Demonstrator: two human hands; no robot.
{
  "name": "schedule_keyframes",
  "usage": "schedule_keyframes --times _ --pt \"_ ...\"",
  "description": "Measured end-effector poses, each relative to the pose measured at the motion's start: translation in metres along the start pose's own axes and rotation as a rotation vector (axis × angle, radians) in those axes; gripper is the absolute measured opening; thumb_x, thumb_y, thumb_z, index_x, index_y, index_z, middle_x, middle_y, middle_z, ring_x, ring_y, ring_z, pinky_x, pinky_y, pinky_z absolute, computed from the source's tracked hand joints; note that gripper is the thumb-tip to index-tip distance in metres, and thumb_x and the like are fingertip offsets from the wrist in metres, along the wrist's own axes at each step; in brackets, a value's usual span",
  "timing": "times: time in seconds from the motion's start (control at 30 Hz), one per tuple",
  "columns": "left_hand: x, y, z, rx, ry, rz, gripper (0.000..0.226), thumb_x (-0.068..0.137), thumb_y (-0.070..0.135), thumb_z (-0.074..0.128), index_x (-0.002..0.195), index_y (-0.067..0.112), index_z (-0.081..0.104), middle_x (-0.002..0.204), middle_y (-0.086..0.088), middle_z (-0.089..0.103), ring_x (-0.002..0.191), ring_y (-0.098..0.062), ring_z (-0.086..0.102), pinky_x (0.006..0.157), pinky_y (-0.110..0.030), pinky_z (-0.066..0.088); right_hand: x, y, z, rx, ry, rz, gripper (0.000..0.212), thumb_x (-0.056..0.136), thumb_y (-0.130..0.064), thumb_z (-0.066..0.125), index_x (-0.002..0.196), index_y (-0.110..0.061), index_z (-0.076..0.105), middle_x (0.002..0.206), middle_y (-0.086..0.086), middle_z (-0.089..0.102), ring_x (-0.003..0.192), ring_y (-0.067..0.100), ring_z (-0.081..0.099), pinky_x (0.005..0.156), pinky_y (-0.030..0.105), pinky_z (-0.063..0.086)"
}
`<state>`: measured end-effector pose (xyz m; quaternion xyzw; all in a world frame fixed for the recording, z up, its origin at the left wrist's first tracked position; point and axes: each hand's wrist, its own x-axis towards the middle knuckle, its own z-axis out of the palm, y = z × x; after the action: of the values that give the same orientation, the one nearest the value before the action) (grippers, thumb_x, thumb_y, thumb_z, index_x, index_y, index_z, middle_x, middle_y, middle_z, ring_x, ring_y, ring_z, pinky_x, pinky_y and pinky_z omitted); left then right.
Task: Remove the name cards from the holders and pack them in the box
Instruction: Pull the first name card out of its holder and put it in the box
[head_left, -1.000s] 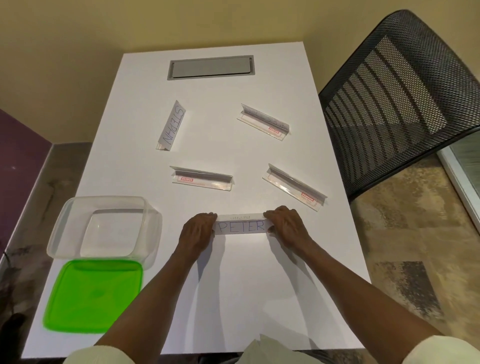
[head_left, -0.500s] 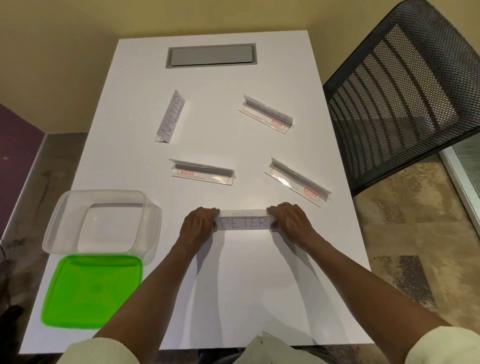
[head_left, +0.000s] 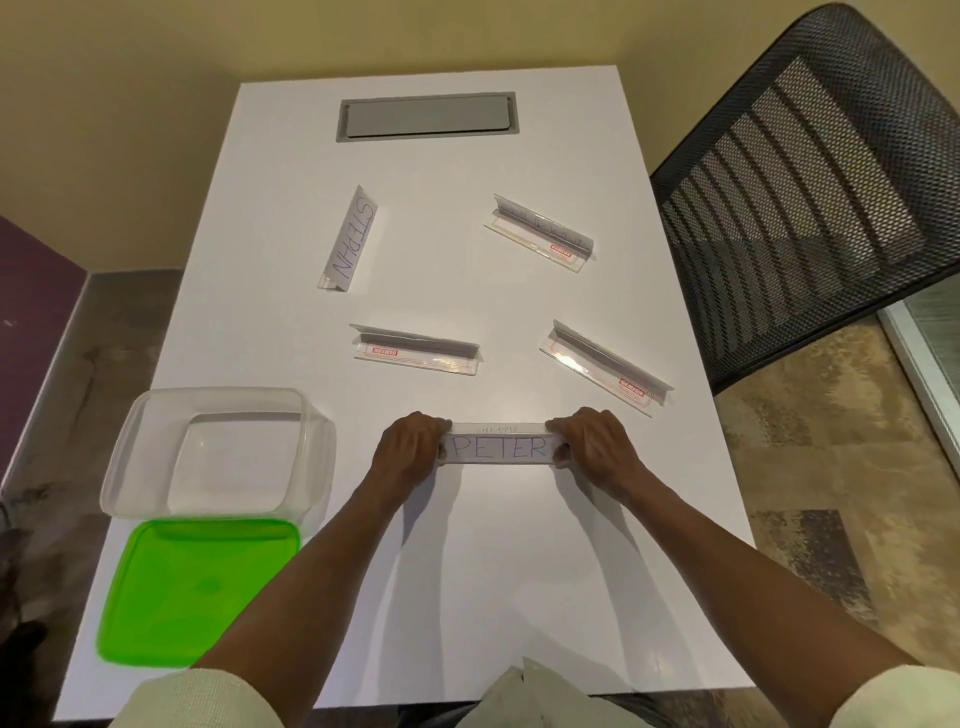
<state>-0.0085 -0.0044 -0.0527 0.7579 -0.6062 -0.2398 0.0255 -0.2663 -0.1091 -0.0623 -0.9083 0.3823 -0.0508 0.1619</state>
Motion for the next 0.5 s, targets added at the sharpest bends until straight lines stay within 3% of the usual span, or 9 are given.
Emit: schedule_keyframes --times 0.13,0.23,0.33,0.4,0.5 --pt "0.000 -0.003 -0.016 -0.051 -0.013 0.001 0.033 0.095 0.012 0.052 0.127 0.014 0.063 0.112 -0.011 0.071 0.109 -0.029 0.061 0.093 -0.035 0.048 0.000 -0.007 -0.010 0.021 0.028 0.007 0.030 0.052 0.000 0.084 0.079 -0.007 0.074 0.055 0.013 0.064 0.048 0.033 0.055 0.045 0.035 0.042" --pt "-0.002 -0.006 -0.032 -0.042 0.007 0.011 0.036 0.094 0.015 0.058 0.130 0.014 0.061 0.120 -0.014 0.066 0.113 -0.030 0.059 0.094 -0.033 0.045 0.001 -0.016 -0.019 0.036 0.036 0.032 0.034 0.054 -0.001 0.086 0.086 -0.005 0.075 0.062 0.016 0.067 0.053 0.036 0.059 0.049 0.036 0.044" --pt "-0.007 -0.011 -0.048 -0.041 0.058 0.055 0.038 0.090 0.013 0.064 0.127 0.010 0.062 0.116 -0.014 0.069 0.113 -0.031 0.058 0.091 -0.032 0.044 0.001 -0.027 -0.029 0.051 0.026 0.076 0.038 0.062 -0.003 0.084 0.099 -0.005 0.074 0.076 0.019 0.070 0.070 0.040 0.062 0.060 0.039 0.046" --pt "-0.010 -0.013 -0.059 -0.055 0.076 0.079 0.038 0.088 0.013 0.067 0.125 0.010 0.064 0.114 -0.011 0.071 0.113 -0.030 0.058 0.091 -0.031 0.043 0.004 -0.033 -0.038 0.038 -0.012 0.127 0.040 0.071 -0.013 0.078 0.110 -0.011 0.071 0.095 0.014 0.071 0.089 0.036 0.062 0.072 0.034 0.043" --pt "-0.019 -0.019 -0.079 -0.074 0.102 0.064 0.039 0.084 0.017 0.070 0.123 0.016 0.067 0.119 -0.012 0.068 0.115 -0.030 0.056 0.094 -0.033 0.044 0.010 -0.045 -0.053 0.011 -0.077 0.151 0.041 0.074 -0.024 0.072 0.116 -0.025 0.069 0.107 0.002 0.072 0.099 0.024 0.061 0.069 0.025 0.035"
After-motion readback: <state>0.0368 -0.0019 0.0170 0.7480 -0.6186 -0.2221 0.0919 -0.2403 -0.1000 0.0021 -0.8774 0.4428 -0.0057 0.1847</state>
